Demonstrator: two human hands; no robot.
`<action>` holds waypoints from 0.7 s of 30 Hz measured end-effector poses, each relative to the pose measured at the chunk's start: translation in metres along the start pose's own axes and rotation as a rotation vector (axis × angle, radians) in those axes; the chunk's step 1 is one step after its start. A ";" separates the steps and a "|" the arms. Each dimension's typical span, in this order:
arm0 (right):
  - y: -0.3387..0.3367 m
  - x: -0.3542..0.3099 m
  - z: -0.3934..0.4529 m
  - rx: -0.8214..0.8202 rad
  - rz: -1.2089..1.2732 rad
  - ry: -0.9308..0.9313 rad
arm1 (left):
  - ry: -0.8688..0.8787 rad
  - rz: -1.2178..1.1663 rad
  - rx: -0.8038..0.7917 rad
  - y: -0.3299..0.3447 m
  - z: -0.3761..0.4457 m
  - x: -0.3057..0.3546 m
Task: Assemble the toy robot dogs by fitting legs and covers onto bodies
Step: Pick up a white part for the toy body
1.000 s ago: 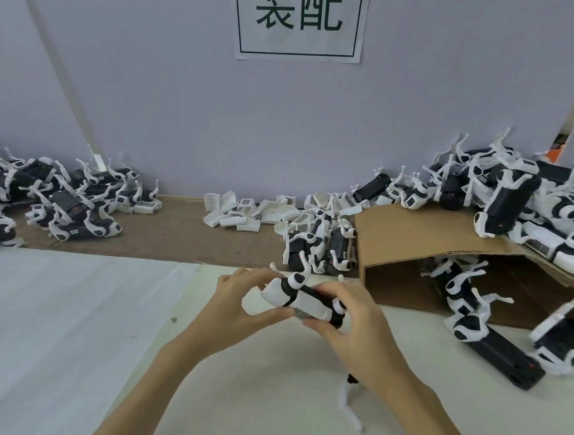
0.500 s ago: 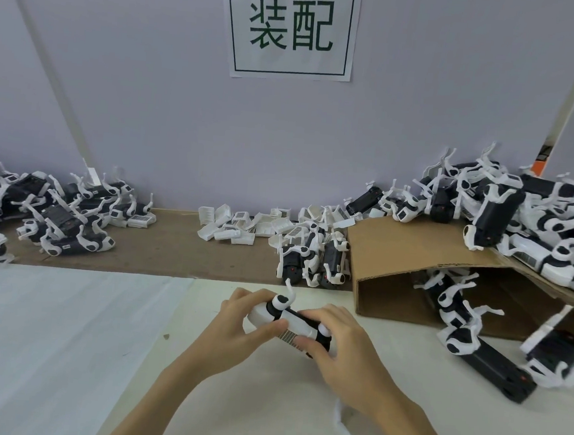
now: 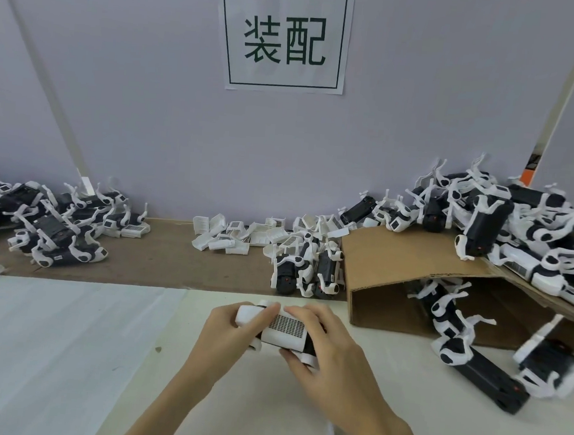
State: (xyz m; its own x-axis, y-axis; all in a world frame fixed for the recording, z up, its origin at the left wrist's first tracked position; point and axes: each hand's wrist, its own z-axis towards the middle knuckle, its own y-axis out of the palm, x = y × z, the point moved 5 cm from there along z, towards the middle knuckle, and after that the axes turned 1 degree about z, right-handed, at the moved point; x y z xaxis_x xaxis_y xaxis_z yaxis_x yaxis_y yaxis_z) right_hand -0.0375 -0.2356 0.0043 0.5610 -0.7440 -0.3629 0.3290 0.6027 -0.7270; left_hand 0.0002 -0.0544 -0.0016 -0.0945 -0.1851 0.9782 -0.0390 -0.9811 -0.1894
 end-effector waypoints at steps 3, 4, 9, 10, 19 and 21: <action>-0.005 0.001 -0.001 0.059 0.044 0.014 | -0.029 -0.025 -0.066 0.006 -0.002 0.001; -0.006 0.002 0.000 0.070 0.045 0.018 | -0.044 -0.051 -0.070 0.007 -0.004 0.001; -0.010 -0.003 0.004 0.140 -0.144 -0.039 | -0.131 -0.126 -0.055 0.009 -0.007 0.000; -0.009 -0.006 0.005 0.154 -0.190 -0.072 | -0.151 -0.139 -0.049 0.008 -0.007 -0.001; -0.004 -0.002 0.003 0.136 -0.167 -0.006 | -0.151 -0.049 0.156 0.004 -0.006 0.003; -0.002 0.008 0.000 0.085 -0.019 0.096 | -0.010 0.115 0.261 -0.008 -0.006 0.009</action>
State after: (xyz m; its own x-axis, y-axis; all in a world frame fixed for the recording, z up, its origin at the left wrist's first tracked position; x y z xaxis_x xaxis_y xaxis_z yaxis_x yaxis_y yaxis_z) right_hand -0.0341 -0.2424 0.0026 0.4796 -0.7776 -0.4066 0.4046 0.6071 -0.6839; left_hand -0.0059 -0.0479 0.0079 -0.0733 -0.2953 0.9526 0.2289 -0.9346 -0.2722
